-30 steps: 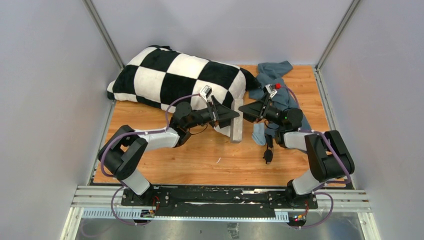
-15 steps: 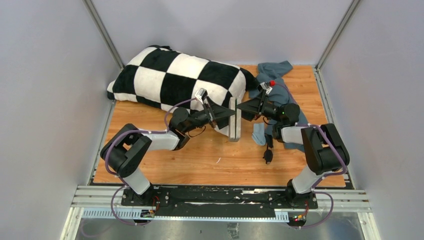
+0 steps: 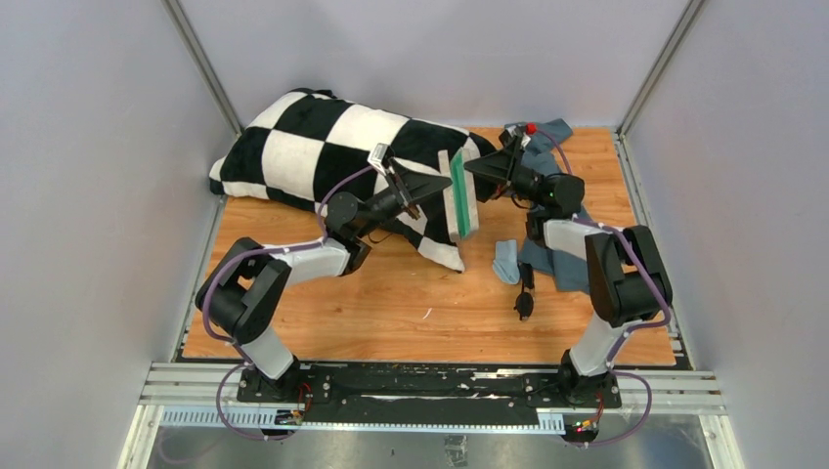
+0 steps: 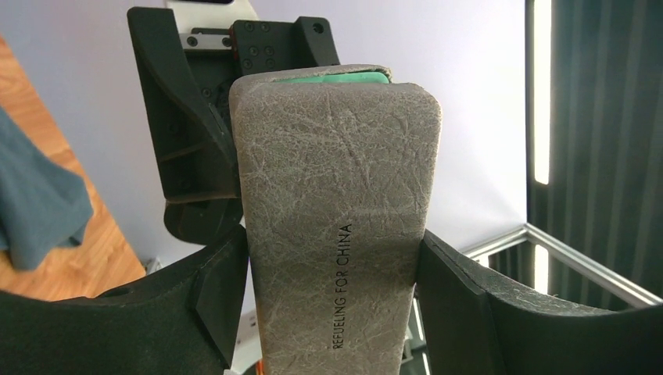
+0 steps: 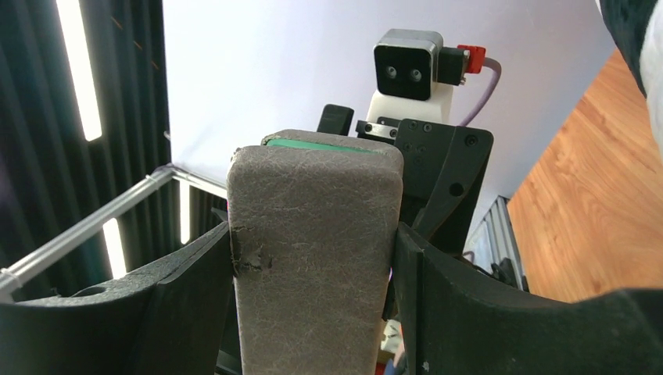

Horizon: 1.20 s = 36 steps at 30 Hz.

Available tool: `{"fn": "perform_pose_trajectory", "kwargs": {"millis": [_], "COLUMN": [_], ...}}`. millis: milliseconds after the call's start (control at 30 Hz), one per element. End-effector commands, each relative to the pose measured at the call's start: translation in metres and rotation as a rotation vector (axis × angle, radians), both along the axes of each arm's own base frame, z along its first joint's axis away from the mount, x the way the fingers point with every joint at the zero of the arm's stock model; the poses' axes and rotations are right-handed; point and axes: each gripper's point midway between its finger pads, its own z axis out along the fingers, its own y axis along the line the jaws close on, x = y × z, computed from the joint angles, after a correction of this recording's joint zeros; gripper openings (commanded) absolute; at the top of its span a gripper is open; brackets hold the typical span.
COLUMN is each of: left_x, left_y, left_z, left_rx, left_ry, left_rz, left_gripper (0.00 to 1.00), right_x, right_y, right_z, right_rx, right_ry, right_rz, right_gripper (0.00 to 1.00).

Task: Organize the sunglasses
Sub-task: Open the sunglasses case.

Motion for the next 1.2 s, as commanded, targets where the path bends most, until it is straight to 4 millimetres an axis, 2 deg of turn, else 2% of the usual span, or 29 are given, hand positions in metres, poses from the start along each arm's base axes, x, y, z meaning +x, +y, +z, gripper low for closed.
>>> {"fn": "perform_pose_trajectory", "kwargs": {"millis": [0, 233, 433, 833, 1167], "left_x": [-0.014, -0.010, -0.013, -0.024, -0.020], "left_y": [0.022, 0.025, 0.031, 0.042, 0.041], "left_z": [0.075, 0.084, 0.090, 0.093, 0.081], "left_rx": [-0.187, -0.216, -0.219, -0.214, -0.197], "left_ry": [-0.247, -0.265, -0.290, -0.336, -0.304], "left_rz": [0.012, 0.019, 0.041, 0.079, 0.082], "left_gripper": [0.00, 0.00, 0.00, 0.00, 0.00], "right_x": [0.054, 0.083, 0.099, 0.100, 0.092], "right_y": [-0.019, -0.021, -0.026, -0.033, -0.037], "right_z": [0.006, 0.002, -0.019, -0.052, -0.061], "right_rx": [0.116, 0.149, 0.151, 0.114, 0.057], "right_ry": [0.151, 0.212, 0.286, 0.347, 0.291], "right_rz": [-0.112, -0.111, -0.123, -0.146, -0.149], "right_gripper": [0.00, 0.00, 0.04, 0.11, 0.22]}}
